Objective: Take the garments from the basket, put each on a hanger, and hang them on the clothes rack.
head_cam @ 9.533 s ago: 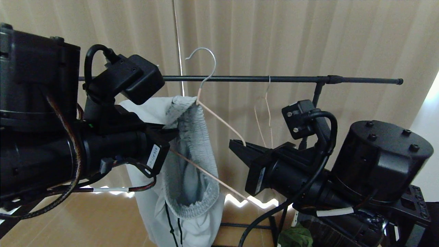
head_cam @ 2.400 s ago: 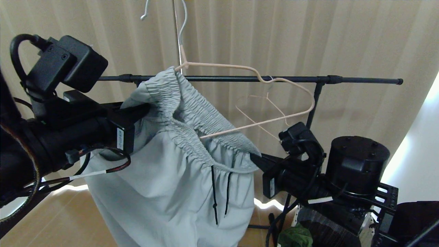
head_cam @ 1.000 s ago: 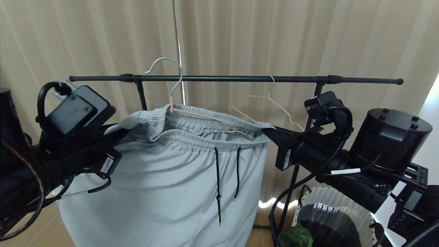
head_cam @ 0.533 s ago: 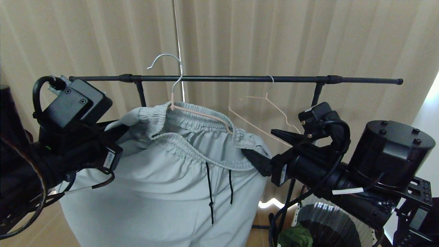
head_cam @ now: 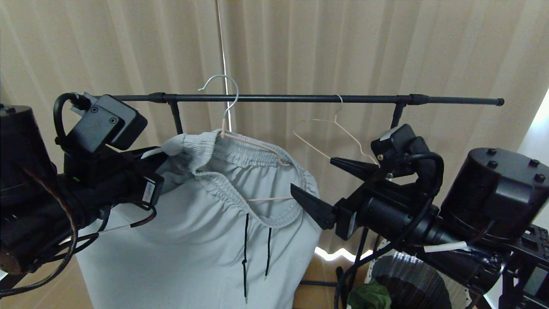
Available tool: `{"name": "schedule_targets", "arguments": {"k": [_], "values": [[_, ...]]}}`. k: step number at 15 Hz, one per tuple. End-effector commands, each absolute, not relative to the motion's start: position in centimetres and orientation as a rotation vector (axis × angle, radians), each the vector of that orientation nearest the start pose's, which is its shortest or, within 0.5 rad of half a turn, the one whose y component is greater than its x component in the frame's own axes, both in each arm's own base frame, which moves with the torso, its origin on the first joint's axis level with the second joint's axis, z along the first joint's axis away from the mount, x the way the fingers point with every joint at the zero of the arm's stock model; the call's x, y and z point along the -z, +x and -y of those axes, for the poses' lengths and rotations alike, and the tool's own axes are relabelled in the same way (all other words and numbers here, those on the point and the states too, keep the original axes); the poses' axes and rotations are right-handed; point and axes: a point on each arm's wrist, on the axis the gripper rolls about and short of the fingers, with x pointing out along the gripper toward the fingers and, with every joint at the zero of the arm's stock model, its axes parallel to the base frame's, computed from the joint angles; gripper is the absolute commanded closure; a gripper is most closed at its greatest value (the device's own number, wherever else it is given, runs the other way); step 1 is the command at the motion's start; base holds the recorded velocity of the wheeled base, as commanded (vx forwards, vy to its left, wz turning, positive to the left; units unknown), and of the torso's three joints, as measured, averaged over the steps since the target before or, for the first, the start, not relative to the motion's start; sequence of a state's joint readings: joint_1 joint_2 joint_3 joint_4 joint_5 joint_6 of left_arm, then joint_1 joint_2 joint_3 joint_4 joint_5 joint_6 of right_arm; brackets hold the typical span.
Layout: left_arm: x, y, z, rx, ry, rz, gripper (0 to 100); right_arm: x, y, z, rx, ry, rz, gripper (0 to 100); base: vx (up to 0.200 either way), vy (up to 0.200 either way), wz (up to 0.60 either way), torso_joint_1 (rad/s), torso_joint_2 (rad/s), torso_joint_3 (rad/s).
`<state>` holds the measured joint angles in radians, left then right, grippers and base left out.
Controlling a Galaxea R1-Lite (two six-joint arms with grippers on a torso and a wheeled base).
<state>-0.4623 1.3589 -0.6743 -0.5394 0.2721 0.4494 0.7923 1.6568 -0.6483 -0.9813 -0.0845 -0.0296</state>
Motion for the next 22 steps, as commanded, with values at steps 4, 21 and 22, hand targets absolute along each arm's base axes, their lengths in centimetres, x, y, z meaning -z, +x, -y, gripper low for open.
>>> {"name": "schedule_targets", "arguments": {"k": [4,21,22], "values": [[-22.8,19.1,10.9,0.299,0.469,-0.060,100,-19.6,23.7,-21.5,-0.669,-0.211,0.074,0,0.000,0.000,0.00,0.000,0.00,0.000],[-22.9,17.3,11.0,0.452,0.447,0.014,100,-20.1,26.7,-22.6,-0.623,-0.312,0.148,100,0.000,0.000,0.00,0.000,0.00,0.000],[-22.9,17.3,11.0,0.449,0.448,0.013,100,-20.2,26.6,-22.5,-0.623,-0.311,0.151,100,0.000,0.000,0.00,0.000,0.00,0.000]]}}
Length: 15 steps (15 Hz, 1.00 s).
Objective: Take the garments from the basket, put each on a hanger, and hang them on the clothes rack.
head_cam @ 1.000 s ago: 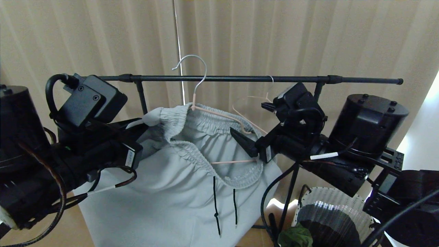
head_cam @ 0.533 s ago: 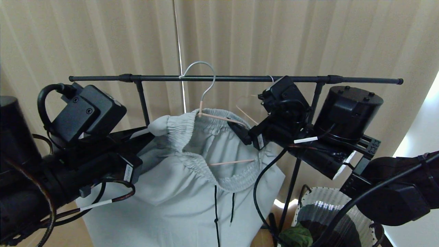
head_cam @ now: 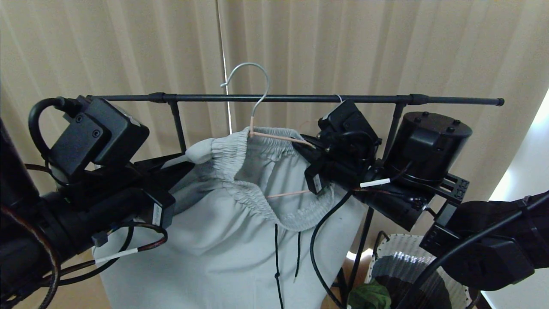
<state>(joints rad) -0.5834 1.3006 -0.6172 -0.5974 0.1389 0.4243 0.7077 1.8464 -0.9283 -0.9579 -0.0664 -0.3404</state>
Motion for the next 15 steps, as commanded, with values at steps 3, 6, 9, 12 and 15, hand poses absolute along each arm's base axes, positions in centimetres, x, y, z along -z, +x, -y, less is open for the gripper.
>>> {"name": "schedule_targets", "arguments": {"k": [3,6,9,12,15], "values": [[-22.8,17.4,11.0,0.447,0.451,0.010,100,-20.2,26.5,-22.5,-0.623,-0.311,0.151,100,0.000,0.000,0.00,0.000,0.00,0.000],[-22.6,17.4,10.9,0.446,0.453,0.001,100,-20.8,26.2,-22.2,-0.620,-0.303,0.166,100,0.000,0.000,0.00,0.000,0.00,0.000],[-22.5,17.4,10.9,0.448,0.449,-0.002,0,-21.0,26.1,-22.1,-0.613,-0.303,0.170,100,0.000,0.000,0.00,0.000,0.00,0.000],[-22.1,17.1,10.7,0.451,0.454,-0.011,0,-21.2,26.2,-21.5,-0.593,-0.303,0.168,100,0.000,0.000,0.00,0.000,0.00,0.000],[-22.2,16.2,10.2,0.451,0.448,0.005,0,-21.0,26.4,-19.3,-0.536,-0.313,0.143,100,0.000,0.000,0.00,0.000,0.00,0.000]]}}
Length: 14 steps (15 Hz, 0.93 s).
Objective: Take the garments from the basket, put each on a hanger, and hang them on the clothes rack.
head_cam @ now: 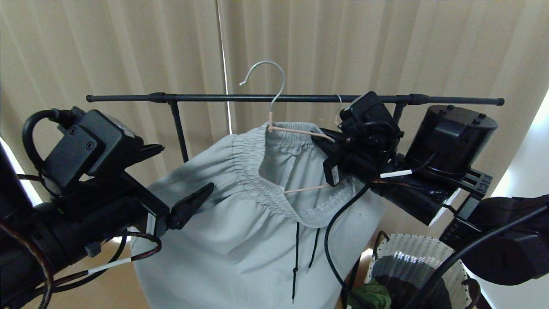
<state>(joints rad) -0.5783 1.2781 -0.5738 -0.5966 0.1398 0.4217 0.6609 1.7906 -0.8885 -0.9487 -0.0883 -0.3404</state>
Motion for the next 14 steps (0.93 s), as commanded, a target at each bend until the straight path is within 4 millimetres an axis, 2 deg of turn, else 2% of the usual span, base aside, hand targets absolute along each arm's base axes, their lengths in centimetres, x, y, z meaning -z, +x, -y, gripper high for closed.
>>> {"name": "schedule_targets", "arguments": {"k": [1,6,11,14], "values": [[-22.2,15.9,10.0,0.451,0.448,0.005,0,-21.1,26.3,-18.5,-0.517,-0.315,0.138,100,0.000,0.000,0.00,0.000,0.00,0.000],[-20.7,15.5,9.8,0.459,0.468,-0.038,0,-22.4,26.1,-15.2,-0.427,-0.309,0.161,100,0.000,0.000,0.00,0.000,0.00,0.000],[-18.8,15.2,9.5,0.468,0.493,-0.105,0,-23.7,24.6,-14.0,-0.411,-0.295,0.202,100,0.000,0.000,0.00,0.000,0.00,0.000],[-17.6,15.8,8.7,0.428,0.506,-0.168,0,-24.1,23.9,-13.7,-0.412,-0.289,0.218,100,0.000,0.000,0.00,0.000,0.00,0.000]]}}
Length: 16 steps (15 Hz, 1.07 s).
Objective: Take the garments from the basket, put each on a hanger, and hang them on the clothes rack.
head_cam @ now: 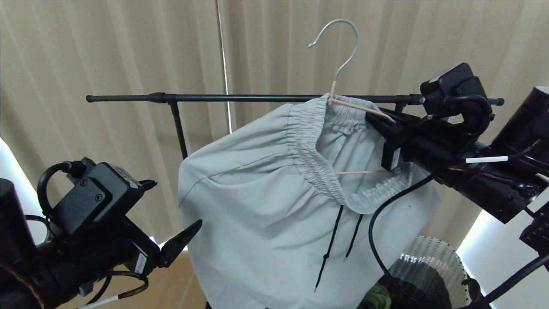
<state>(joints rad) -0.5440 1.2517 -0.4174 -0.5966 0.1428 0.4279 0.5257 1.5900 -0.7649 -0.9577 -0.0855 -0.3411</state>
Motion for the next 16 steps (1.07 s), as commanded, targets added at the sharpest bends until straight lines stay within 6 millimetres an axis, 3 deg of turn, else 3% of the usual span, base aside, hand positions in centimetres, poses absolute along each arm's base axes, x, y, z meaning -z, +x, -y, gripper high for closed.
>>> {"name": "schedule_targets", "arguments": {"k": [1,3,12,13,16], "values": [[-17.1,16.0,8.6,0.416,0.506,-0.195,0,-24.2,23.8,-13.6,-0.411,-0.287,0.222,100,0.000,0.000,0.00,0.000,0.00,0.000],[-16.5,16.4,8.4,0.402,0.479,-0.232,0,-24.4,23.7,-13.6,-0.417,-0.286,0.230,100,0.000,0.000,0.00,0.000,0.00,0.000],[-17.1,17.8,8.7,0.369,0.391,-0.227,0,-24.6,23.4,-13.6,-0.427,-0.280,0.238,100,0.000,0.000,0.00,0.000,0.00,0.000],[-17.1,17.9,8.7,0.368,0.390,-0.221,100,-24.7,23.3,-13.6,-0.426,-0.280,0.240,100,0.000,0.000,0.00,0.000,0.00,0.000],[-16.8,18.3,8.9,0.365,0.387,-0.213,100,-24.7,23.3,-13.6,-0.426,-0.279,0.242,100,0.000,0.000,0.00,0.000,0.00,0.000]]}}
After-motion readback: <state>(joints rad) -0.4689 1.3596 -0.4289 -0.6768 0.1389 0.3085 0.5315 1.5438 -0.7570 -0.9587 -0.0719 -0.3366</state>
